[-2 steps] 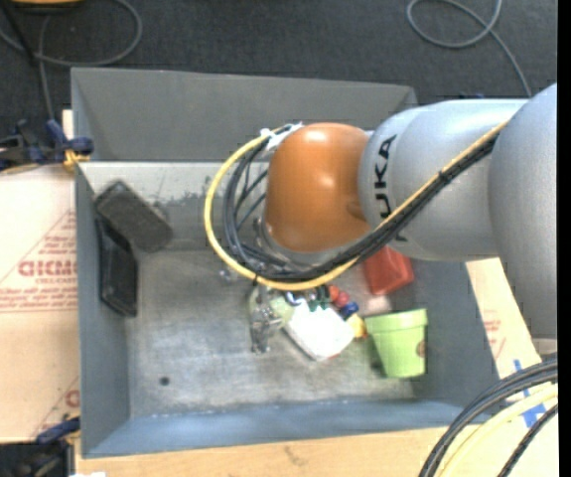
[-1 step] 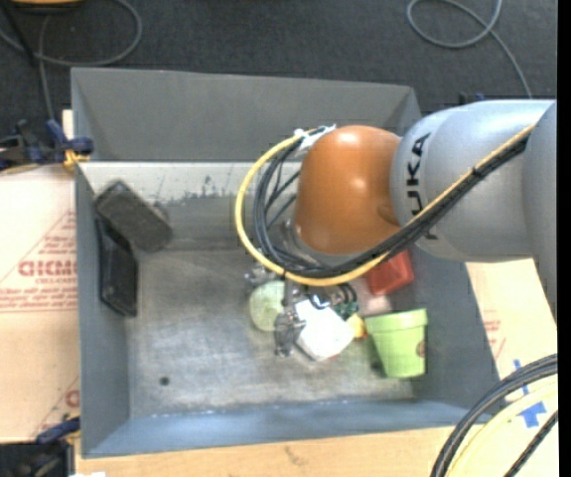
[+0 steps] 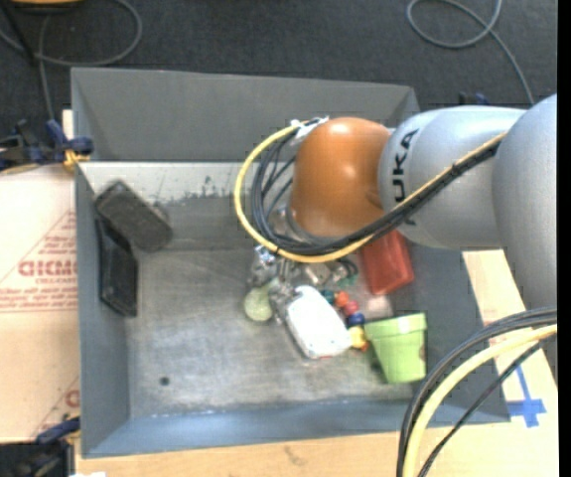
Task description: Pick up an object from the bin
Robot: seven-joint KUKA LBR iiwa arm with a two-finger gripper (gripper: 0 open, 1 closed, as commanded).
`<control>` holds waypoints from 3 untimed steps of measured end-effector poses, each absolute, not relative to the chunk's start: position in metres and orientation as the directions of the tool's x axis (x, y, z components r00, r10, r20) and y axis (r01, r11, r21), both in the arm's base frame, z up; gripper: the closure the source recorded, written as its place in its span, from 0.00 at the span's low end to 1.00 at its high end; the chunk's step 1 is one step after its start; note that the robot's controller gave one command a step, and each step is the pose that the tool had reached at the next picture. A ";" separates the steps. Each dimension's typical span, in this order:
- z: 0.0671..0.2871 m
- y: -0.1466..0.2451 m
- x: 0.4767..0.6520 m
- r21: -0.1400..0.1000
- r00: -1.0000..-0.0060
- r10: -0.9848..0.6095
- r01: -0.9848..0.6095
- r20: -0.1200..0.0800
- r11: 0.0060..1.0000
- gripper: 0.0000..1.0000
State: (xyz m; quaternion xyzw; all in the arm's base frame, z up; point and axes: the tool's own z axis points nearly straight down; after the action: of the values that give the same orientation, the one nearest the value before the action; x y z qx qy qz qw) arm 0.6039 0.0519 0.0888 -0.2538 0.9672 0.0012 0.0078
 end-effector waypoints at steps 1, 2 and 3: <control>0.089 0.052 0.604 -0.001 -0.872 -0.490 -0.490 -0.016 0.872 1.00; 0.218 0.044 0.609 -0.002 -0.878 -0.478 -0.478 -0.006 0.878 1.00; 0.218 0.044 0.609 0.000 -0.879 -0.476 -0.476 -0.004 0.879 1.00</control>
Offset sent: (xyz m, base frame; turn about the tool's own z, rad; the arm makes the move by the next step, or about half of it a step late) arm 0.0039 -0.0077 0.1279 0.0082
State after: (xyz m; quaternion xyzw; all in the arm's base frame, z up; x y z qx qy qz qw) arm 0.6089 0.0437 0.2177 -0.2455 0.9694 0.0005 0.0020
